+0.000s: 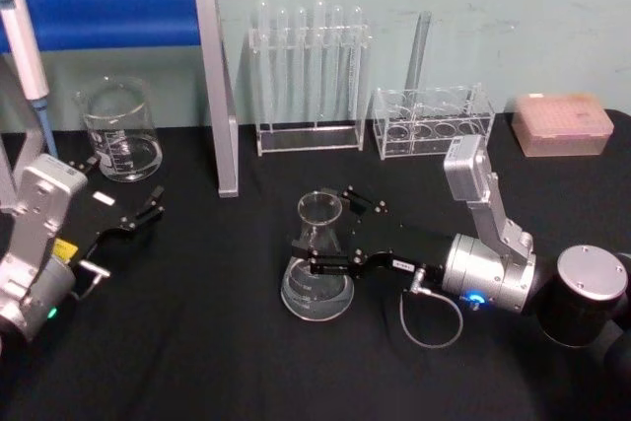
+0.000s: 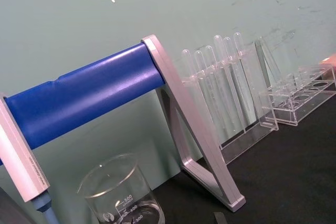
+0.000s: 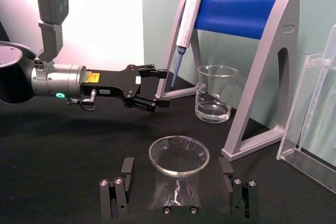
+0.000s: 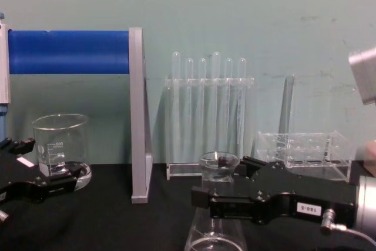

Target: Grasp the erlenmeyer flask with one hand, shake it three times, then place it back.

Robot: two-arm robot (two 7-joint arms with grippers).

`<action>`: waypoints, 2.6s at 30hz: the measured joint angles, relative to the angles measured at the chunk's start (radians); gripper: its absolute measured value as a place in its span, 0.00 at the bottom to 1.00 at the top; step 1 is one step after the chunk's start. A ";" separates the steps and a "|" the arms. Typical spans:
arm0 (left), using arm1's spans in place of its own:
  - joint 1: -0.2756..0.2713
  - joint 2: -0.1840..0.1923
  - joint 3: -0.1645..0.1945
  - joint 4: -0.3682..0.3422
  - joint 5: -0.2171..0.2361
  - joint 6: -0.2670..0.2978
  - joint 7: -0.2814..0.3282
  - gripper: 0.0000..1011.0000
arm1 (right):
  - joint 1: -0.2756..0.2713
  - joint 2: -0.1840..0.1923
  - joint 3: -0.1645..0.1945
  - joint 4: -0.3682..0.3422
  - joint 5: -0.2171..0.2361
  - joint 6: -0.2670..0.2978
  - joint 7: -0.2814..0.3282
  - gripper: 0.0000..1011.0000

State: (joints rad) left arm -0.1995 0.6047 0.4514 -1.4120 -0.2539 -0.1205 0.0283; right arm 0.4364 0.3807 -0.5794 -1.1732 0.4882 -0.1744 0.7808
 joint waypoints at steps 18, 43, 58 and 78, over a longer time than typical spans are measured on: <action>0.000 0.000 0.000 0.000 0.000 0.000 0.000 0.99 | 0.000 0.000 0.000 0.000 0.000 -0.001 0.000 0.91; 0.000 0.000 0.000 0.000 0.000 0.000 0.000 0.99 | 0.000 0.000 0.000 0.000 0.000 -0.002 0.000 0.44; 0.000 0.000 0.000 0.000 0.000 0.000 0.000 0.99 | -0.016 0.009 0.010 -0.054 0.006 0.029 -0.031 0.44; 0.000 0.000 0.000 0.000 0.000 0.000 0.000 0.99 | -0.167 0.042 0.148 -0.423 -0.005 0.154 -0.375 0.44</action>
State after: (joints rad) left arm -0.1995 0.6047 0.4514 -1.4120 -0.2539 -0.1205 0.0283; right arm 0.2699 0.4223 -0.4310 -1.5965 0.4836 -0.0209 0.4058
